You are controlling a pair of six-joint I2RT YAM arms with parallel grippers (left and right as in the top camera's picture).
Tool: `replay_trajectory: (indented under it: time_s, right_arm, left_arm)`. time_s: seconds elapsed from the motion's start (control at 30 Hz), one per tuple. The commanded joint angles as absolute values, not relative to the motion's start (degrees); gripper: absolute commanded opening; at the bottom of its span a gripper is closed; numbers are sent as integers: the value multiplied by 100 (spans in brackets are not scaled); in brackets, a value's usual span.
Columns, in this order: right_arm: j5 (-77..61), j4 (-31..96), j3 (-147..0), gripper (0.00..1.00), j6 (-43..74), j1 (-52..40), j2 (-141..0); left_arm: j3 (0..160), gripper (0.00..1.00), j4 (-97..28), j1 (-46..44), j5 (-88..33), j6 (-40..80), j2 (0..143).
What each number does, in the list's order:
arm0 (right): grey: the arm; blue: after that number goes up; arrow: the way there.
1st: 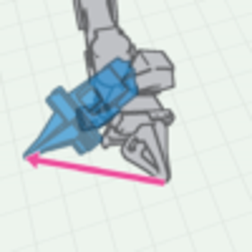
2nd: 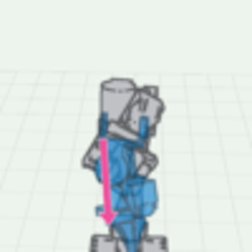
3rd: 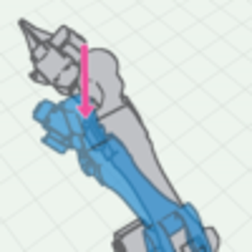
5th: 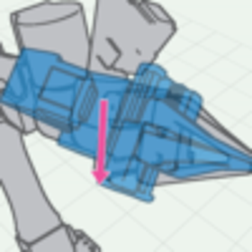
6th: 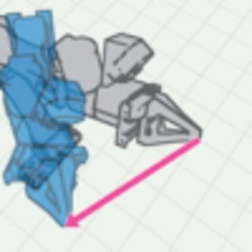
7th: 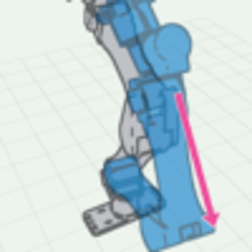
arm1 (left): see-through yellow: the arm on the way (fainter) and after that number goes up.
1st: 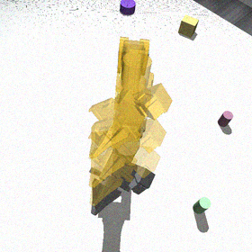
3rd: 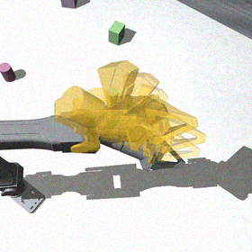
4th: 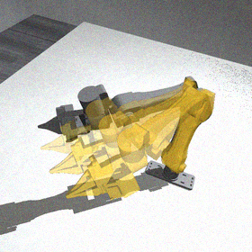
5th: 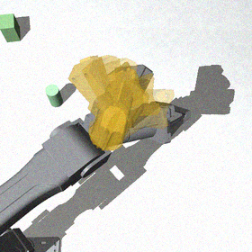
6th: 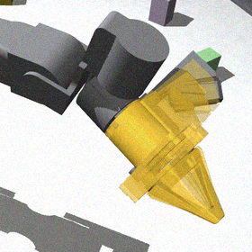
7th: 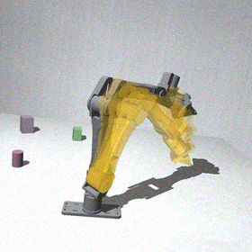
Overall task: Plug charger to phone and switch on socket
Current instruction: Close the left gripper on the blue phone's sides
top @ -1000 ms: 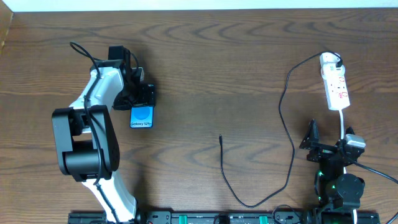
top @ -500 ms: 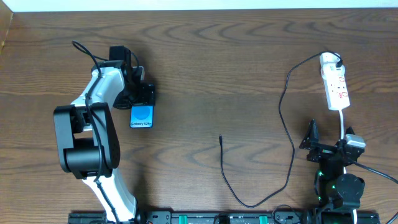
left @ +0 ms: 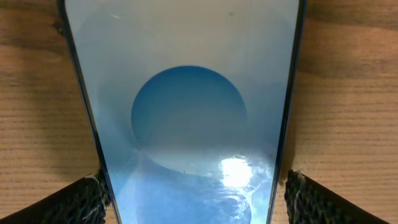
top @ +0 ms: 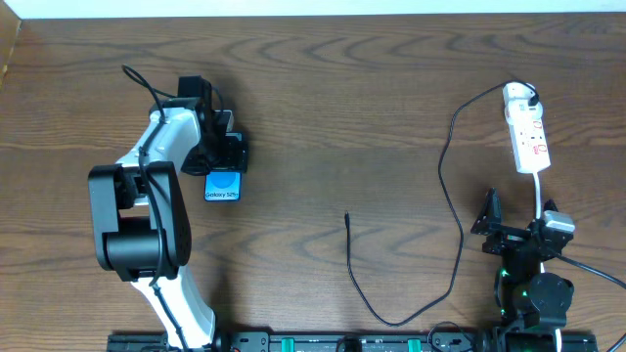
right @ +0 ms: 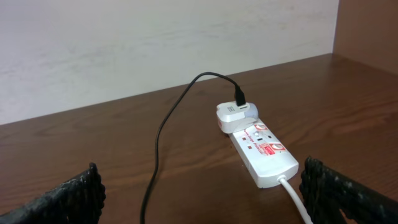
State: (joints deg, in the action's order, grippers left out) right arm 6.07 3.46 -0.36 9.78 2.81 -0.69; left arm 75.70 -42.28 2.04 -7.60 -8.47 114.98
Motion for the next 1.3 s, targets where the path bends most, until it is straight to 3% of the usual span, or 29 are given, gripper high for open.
replay_trajectory:
  time_s: [0.0, 1.27]
  right_arm:
    - [650, 366, -32, 99, 893, 235, -38]
    - [652, 368, -32, 99, 893, 235, -38]
  left_arm:
    - [7330, 90, -4071, 130, -786, -943, 11579]
    - [7229, 90, -3977, 130, -338, -1264, 11579]
